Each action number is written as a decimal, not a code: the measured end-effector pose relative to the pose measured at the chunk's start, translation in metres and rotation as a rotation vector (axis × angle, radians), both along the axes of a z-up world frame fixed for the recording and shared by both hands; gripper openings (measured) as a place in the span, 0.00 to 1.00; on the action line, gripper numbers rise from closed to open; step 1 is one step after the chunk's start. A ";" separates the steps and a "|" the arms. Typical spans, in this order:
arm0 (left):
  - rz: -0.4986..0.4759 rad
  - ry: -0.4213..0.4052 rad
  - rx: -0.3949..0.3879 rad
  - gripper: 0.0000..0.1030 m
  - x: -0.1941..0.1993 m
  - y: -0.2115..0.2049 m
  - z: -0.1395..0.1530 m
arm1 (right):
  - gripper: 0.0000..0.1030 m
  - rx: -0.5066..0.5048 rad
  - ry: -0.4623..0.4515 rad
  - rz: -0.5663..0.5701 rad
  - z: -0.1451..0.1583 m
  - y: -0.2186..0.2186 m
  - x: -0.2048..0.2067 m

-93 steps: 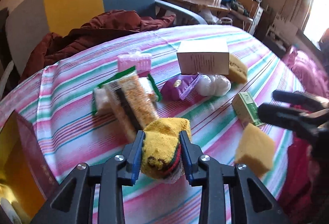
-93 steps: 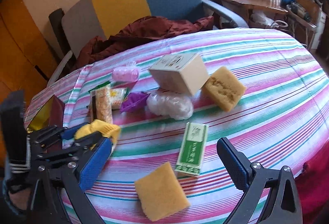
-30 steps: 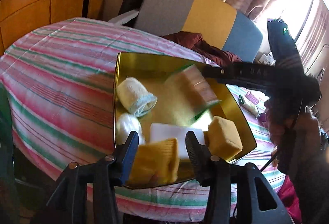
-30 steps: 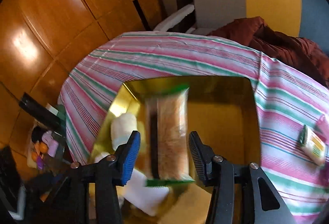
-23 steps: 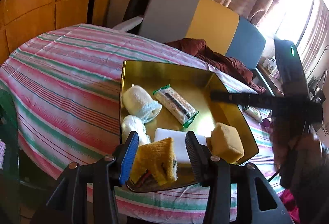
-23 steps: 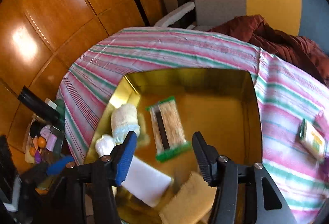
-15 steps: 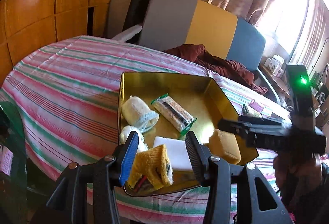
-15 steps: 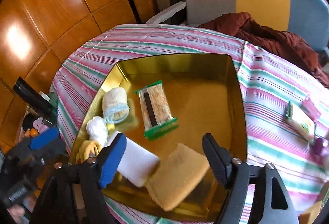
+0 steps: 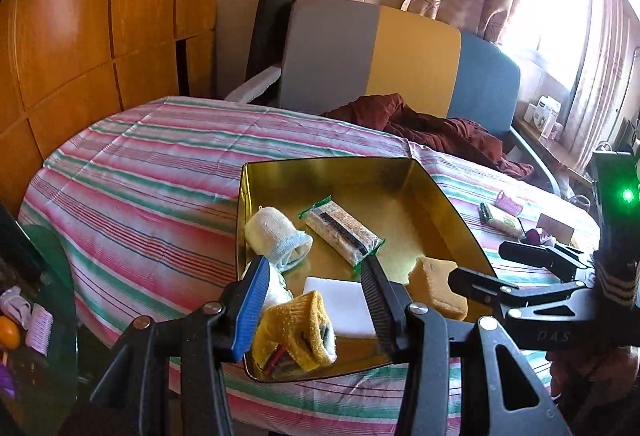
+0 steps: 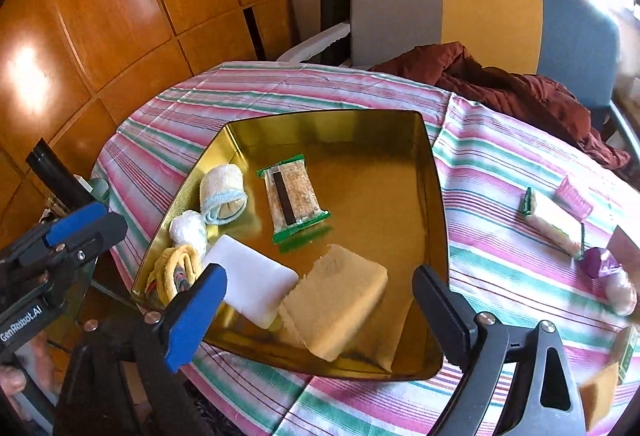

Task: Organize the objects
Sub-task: 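Withdraw both tools from the tray toward the remaining items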

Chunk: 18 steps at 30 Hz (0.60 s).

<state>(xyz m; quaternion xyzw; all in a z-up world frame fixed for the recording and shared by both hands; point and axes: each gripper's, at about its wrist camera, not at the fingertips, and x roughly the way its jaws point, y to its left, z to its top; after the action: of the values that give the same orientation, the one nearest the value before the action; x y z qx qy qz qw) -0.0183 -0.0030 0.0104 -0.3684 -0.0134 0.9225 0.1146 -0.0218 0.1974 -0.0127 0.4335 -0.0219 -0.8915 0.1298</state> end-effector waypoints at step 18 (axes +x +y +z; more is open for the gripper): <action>-0.084 0.028 -0.051 0.47 0.009 0.034 0.009 | 0.96 0.009 0.048 -0.094 0.008 0.035 0.021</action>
<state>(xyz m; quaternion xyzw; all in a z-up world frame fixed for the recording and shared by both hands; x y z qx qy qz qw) -0.0091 0.0308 0.0194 -0.3586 0.0272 0.9219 0.1439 -0.0008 0.2320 -0.0045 0.4112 -0.0352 -0.9067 0.0865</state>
